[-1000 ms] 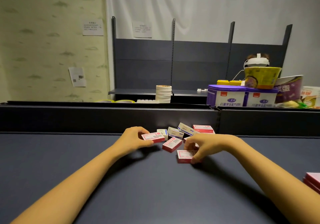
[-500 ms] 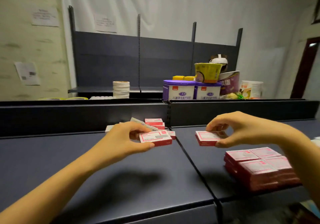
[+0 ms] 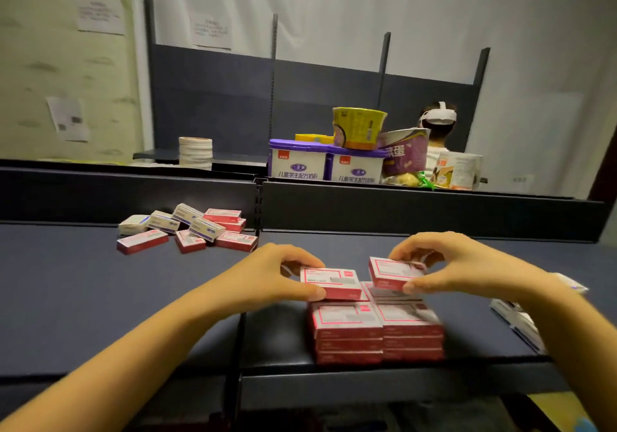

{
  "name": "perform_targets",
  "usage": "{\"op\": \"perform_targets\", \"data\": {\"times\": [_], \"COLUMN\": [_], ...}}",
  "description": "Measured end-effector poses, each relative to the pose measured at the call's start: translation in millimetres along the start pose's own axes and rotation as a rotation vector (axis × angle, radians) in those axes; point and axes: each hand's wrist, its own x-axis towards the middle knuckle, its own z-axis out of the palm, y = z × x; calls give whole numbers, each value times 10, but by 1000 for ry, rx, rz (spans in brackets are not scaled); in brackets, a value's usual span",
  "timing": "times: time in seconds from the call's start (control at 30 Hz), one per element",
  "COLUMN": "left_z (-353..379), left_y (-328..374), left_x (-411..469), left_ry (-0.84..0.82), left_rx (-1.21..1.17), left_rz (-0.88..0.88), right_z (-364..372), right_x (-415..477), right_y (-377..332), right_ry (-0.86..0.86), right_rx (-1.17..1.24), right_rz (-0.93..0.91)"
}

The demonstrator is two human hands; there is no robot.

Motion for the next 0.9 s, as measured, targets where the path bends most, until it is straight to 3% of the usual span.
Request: {"op": "perform_targets", "data": {"times": [0.33, 0.77, 0.9], "left_z": [220, 207, 159], "left_y": [82, 47, 66], "left_x": [62, 42, 37], "left_ry": [-12, -41, 18], "left_rx": [-68, -132, -106], "left_rz": [-130, -186, -182], "right_z": [65, 87, 88], "right_x": [53, 130, 127], "right_y": [225, 235, 177], "right_ry": [-128, -193, -159], "right_rx": [60, 61, 40], "right_rz": [-54, -54, -77]}}
